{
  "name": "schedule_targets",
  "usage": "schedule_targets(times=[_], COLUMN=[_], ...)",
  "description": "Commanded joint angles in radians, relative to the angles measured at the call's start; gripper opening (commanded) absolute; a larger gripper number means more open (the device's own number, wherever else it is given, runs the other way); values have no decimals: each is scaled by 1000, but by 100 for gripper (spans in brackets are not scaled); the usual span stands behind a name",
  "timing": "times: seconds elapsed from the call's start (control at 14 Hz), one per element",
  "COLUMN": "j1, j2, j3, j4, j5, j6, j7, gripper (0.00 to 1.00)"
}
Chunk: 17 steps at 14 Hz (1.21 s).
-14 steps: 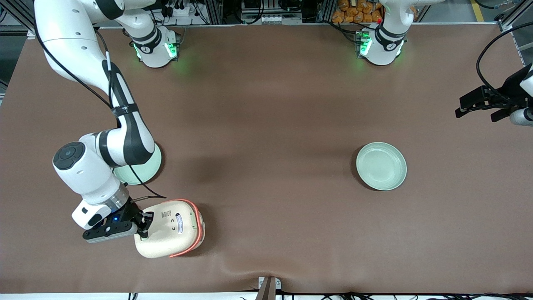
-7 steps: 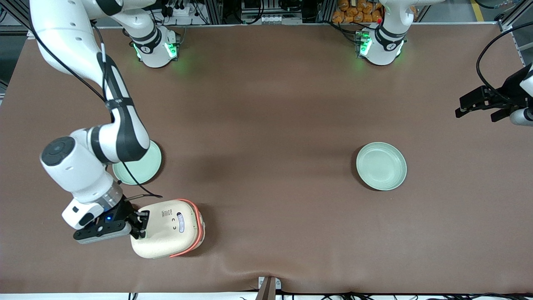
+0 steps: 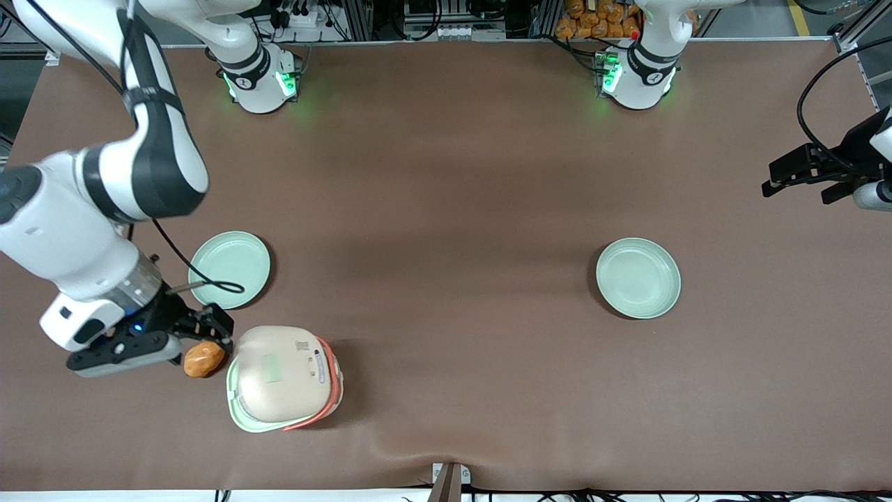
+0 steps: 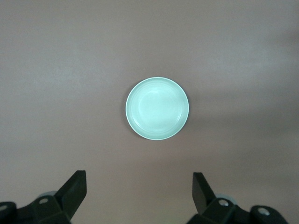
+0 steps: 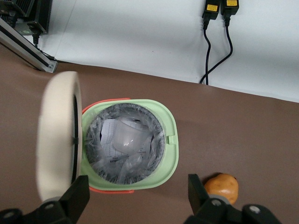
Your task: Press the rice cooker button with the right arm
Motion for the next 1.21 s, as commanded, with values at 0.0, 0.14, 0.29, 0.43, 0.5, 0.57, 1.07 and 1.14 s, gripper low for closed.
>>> schedule_targets(times=[0.0,0.14,0.29,0.43,0.5,0.57,1.07,1.14], j1=[-6,-25,-45,-97,-120,-134,-240,-238], j2=[-92,-173,-253,-327,-356,-379,-434,-433], j3=[-1,1,17,65,76,76,51,36], j4=[-62,-95,-99,-99,-99,-97,-92,-92], j5=[3,0,0,0,1,3,-11,-13], j6=[-80,-210,-361,-506,-577,-635,-812,-812], j7=[17,17,17,19,19,17,6,8], gripper=[100,100,100,100,100,100,100,100])
